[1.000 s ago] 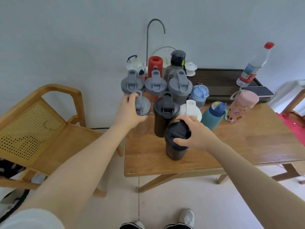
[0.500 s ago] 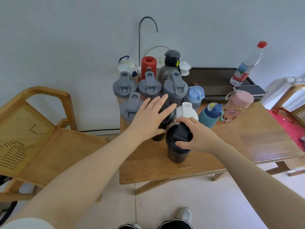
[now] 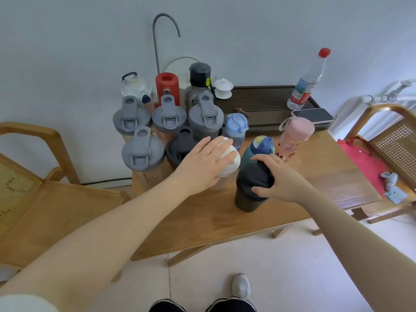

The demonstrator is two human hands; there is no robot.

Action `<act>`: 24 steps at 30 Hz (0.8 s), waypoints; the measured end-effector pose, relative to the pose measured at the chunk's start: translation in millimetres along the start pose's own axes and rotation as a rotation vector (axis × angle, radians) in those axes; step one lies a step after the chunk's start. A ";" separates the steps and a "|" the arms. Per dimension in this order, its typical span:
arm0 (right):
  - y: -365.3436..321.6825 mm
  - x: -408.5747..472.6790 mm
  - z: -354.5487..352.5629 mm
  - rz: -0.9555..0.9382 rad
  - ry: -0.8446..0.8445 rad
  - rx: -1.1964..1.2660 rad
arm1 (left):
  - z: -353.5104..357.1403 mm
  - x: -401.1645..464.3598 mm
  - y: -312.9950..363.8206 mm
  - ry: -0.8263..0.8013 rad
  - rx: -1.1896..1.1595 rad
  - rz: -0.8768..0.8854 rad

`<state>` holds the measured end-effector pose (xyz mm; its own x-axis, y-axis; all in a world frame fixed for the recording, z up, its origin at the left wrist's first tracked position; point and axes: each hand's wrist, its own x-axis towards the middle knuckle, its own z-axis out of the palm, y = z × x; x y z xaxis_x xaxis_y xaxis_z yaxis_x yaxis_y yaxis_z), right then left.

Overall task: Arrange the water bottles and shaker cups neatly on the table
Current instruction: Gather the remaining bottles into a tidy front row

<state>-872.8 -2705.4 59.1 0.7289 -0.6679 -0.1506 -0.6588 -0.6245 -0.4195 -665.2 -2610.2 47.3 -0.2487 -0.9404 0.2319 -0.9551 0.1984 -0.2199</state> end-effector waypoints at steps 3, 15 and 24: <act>14.9 9.3 -1.5 -0.030 -0.021 -0.021 | 0.2 18.6 17.3 -0.130 -0.057 0.020; 78.5 70.6 -46.2 -0.155 0.058 -0.143 | 5.5 67.4 84.7 -0.316 -0.280 -0.444; 83.2 119.5 -24.4 -0.245 -0.113 -0.394 | 14.2 88.8 103.5 -0.311 -0.207 -0.531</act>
<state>-845.1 -2847.0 28.1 0.8729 -0.4473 -0.1948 -0.4696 -0.8786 -0.0869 -783.8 -2677.0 31.6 0.2947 -0.9550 -0.0335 -0.9542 -0.2960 0.0436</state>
